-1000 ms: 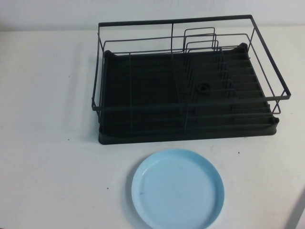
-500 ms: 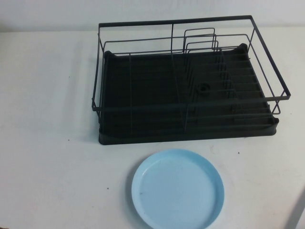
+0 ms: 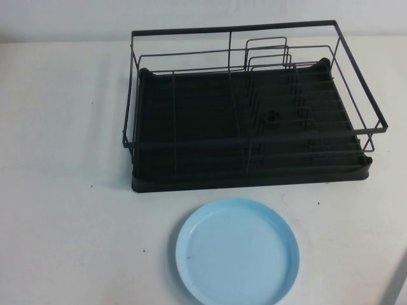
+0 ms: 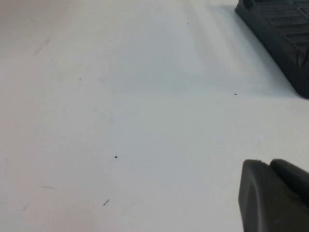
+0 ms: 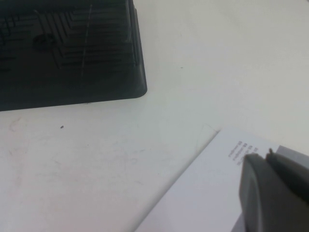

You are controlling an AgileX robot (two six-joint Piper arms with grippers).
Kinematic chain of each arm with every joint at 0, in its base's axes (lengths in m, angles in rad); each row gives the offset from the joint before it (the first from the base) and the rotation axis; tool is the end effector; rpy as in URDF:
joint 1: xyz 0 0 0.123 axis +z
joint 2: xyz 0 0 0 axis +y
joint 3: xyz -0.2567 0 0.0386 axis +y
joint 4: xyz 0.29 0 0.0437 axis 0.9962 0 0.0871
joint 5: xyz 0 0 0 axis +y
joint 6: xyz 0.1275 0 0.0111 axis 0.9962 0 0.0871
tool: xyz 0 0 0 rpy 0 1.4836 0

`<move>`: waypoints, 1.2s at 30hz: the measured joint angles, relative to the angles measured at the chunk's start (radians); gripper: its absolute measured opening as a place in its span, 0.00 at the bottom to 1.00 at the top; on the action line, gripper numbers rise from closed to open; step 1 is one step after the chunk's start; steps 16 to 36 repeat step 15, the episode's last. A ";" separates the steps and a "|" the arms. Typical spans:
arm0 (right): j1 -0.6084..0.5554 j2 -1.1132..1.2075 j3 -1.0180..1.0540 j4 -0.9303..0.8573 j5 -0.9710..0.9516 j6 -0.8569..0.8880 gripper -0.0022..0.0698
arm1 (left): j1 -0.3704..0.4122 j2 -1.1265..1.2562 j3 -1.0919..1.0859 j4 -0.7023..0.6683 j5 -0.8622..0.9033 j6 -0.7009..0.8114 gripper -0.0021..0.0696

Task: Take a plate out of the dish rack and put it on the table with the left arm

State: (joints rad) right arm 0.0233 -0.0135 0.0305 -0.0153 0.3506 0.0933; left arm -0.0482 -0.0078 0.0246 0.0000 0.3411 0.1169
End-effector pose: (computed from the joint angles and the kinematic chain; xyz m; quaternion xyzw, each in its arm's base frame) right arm 0.1564 0.0030 0.1614 0.0238 0.7986 0.0286 0.6007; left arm 0.1568 -0.0076 0.1642 0.0656 0.7933 0.0208 0.6049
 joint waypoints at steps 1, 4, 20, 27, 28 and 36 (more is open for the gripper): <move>0.000 0.000 0.000 0.000 0.000 0.000 0.00 | 0.000 0.000 0.000 0.000 0.002 0.000 0.03; 0.000 0.000 0.000 0.000 0.000 0.000 0.00 | 0.000 0.000 0.000 0.000 0.004 0.002 0.03; 0.000 0.000 0.000 0.000 0.000 0.000 0.00 | 0.000 0.000 0.000 0.000 0.006 0.003 0.03; 0.000 0.000 0.000 0.000 0.000 0.000 0.00 | 0.000 0.000 0.000 0.000 0.006 0.003 0.03; 0.000 0.000 0.000 0.000 0.000 0.000 0.00 | 0.000 0.000 0.000 0.000 0.006 0.003 0.03; 0.000 0.000 0.000 0.000 0.000 0.000 0.00 | 0.000 0.000 0.000 0.000 0.006 0.003 0.03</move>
